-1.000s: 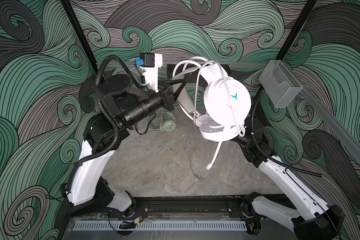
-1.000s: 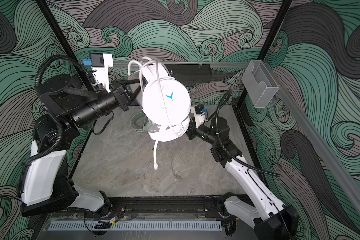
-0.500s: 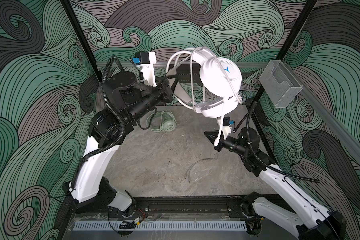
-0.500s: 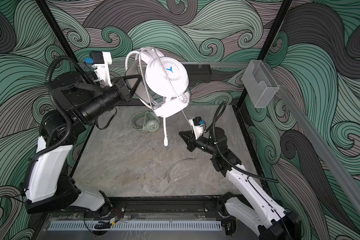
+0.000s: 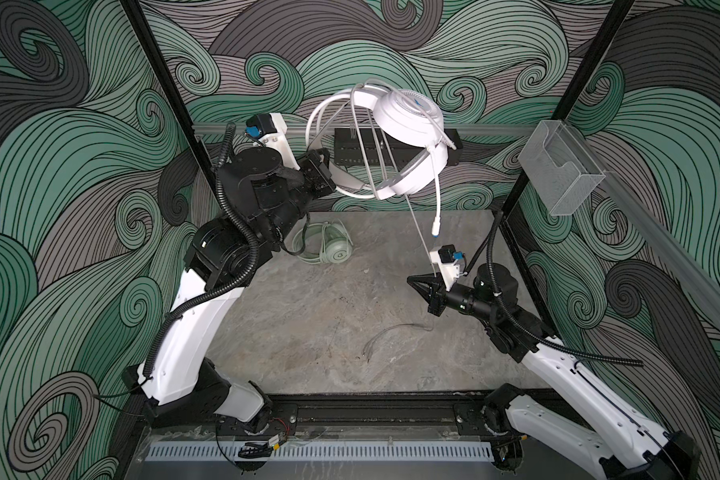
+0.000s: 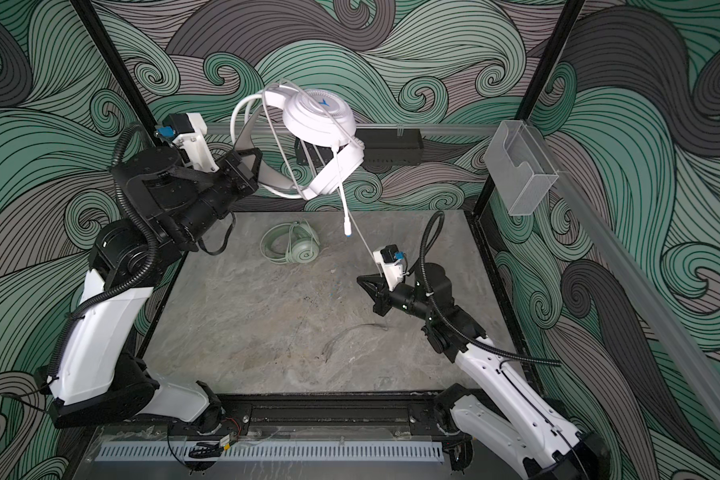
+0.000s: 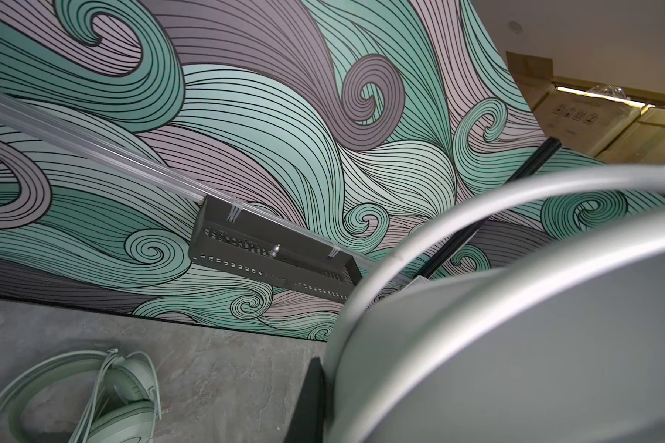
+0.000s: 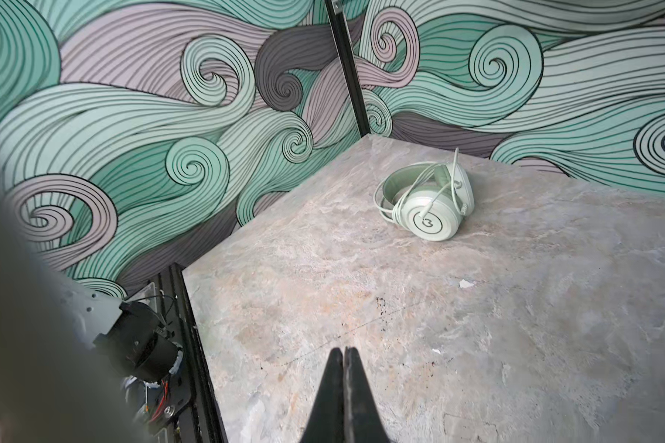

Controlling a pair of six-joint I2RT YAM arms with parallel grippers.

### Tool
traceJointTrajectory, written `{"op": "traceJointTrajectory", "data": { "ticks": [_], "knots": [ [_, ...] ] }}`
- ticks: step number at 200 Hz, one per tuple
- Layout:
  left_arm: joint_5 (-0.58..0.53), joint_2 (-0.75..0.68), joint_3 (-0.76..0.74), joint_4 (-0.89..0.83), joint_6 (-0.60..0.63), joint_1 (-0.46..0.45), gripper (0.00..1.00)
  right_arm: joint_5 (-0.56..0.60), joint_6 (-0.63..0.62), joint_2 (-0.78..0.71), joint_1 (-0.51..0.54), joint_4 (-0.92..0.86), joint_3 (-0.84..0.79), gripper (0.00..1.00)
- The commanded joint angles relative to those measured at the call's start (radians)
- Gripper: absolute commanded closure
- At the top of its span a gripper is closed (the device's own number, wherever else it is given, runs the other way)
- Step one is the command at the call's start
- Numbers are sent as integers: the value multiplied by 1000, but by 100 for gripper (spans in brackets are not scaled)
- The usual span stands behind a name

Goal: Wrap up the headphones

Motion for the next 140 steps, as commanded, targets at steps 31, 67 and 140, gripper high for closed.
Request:
{"op": "traceJointTrajectory", "data": {
  "ticks": [31, 67, 140],
  "knots": [
    [-70, 104, 144, 122, -174, 45, 100, 182, -75, 44, 82, -144, 51, 100],
    [-170, 189, 166, 124, -117, 55, 100, 243, -114, 52, 159, -183, 75, 100],
    [-287, 396, 267, 65, 25, 74, 100, 319, -173, 79, 265, -243, 157, 100]
  ]
}}
